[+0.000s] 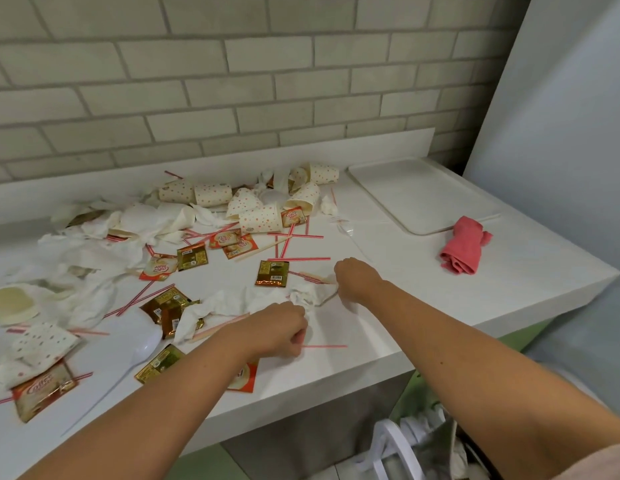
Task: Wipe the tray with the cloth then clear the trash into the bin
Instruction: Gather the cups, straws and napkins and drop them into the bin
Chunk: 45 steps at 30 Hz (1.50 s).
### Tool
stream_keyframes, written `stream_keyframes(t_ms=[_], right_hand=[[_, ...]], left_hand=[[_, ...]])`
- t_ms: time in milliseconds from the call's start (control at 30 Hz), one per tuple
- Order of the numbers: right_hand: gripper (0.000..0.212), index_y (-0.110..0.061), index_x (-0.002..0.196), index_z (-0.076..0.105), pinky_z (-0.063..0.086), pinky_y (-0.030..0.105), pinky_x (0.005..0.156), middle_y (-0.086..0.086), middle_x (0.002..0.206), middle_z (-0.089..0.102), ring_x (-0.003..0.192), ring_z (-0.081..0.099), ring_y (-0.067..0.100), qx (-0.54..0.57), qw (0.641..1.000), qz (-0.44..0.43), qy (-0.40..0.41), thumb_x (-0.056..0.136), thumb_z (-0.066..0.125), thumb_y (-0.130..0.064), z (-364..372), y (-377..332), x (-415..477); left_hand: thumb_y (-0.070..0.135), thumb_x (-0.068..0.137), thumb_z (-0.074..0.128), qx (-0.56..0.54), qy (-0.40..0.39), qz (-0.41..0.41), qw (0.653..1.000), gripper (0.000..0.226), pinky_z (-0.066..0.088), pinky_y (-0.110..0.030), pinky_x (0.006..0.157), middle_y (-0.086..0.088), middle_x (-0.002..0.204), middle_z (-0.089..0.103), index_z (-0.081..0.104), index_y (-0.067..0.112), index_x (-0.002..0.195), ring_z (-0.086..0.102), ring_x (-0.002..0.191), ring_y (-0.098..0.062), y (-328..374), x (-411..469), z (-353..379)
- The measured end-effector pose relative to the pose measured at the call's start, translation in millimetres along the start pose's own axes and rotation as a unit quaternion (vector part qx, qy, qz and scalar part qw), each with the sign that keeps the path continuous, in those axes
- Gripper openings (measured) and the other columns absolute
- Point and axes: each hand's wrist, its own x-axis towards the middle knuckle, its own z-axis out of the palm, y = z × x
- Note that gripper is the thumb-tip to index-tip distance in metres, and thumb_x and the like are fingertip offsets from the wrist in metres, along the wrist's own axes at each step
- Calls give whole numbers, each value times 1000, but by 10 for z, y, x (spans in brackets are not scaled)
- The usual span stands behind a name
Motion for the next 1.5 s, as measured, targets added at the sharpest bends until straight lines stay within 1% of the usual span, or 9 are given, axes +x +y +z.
stream_keyframes(t_ms=[100, 233, 533, 767, 900, 1033, 1267, 1400, 1500], right_hand=[[9, -8, 95, 53, 40, 28, 66, 3, 81, 45, 80, 50, 22, 19, 999, 22, -29, 87, 51, -5, 15, 44, 0], [18, -10, 71, 43, 40, 25, 58, 1, 72, 44, 81, 52, 24, 6, 997, 44, -66, 86, 50, -3, 52, 104, -5], [25, 0, 117, 46, 35, 28, 69, 14, 112, 54, 86, 45, 22, 86, 993, 49, -65, 94, 38, -7, 39, 254, -124], [3, -7, 98, 29, 35, 28, 66, 8, 86, 45, 77, 46, 23, 159, 985, 54, -49, 97, 31, -7, 48, 411, -189], [4, -8, 96, 28, 33, 30, 71, 6, 80, 44, 83, 44, 25, 174, 982, 63, -26, 97, 28, -4, 141, 500, -190], [13, -9, 85, 32, 32, 30, 67, 2, 72, 39, 80, 42, 25, 201, 976, 77, -20, 96, 28, -4, 176, 550, -196], [16, -7, 93, 32, 32, 30, 71, 7, 85, 45, 83, 42, 24, 259, 960, 103, 11, 103, 27, -19, 178, 538, -188], [20, -11, 81, 40, 36, 27, 62, 7, 81, 46, 83, 45, 25, 308, 944, 117, 9, 98, 30, -10, 186, 558, -160], [24, -1, 104, 51, 38, 29, 70, 12, 93, 50, 81, 46, 24, 314, 945, 88, 23, 98, 29, -7, 130, 543, -203]], left_hand=[[23, 90, 54, 6, 28, 7, 1000, 15, 43, -21, 78, 1, 101, 53, 62, 16, 101, 49, 88, -11, 21, 53, 7], [20, 90, 51, 27, 20, 6, 999, 17, 39, -21, 73, -1, 94, 50, 62, 11, 99, 50, 88, -15, 59, 115, 8], [17, 97, 35, 53, 57, -7, 997, 26, 35, -26, 88, -11, 113, 54, 54, 4, 110, 49, 98, -20, 163, 140, 48], [3, 94, 34, -52, 98, -80, 991, 13, 25, -24, 54, -2, 79, 41, 45, 7, 100, 43, 80, -21, 143, 271, -147], [14, 99, 28, -126, 136, -39, 982, 29, 38, -25, 71, -1, 109, 46, 38, 16, 126, 49, 100, -19, 127, 283, -193], [-18, 82, 43, -96, 168, -41, 980, 63, 50, -37, 85, -9, 134, 39, 34, 11, 137, 54, 111, -26, 90, 395, -212], [29, 97, 46, -61, 127, -117, 983, 40, 44, -31, 83, -10, 127, 39, 43, 3, 127, 54, 108, -26, 93, 561, -78], [13, 98, 43, -63, 166, -127, 976, 26, 44, -28, 78, -11, 122, 48, 47, 5, 123, 56, 103, -23, 66, 620, -34], [12, 100, 38, -112, 205, -140, 962, 24, 37, -27, 67, -14, 115, 55, 46, 3, 121, 55, 90, -23, 28, 610, -126]])
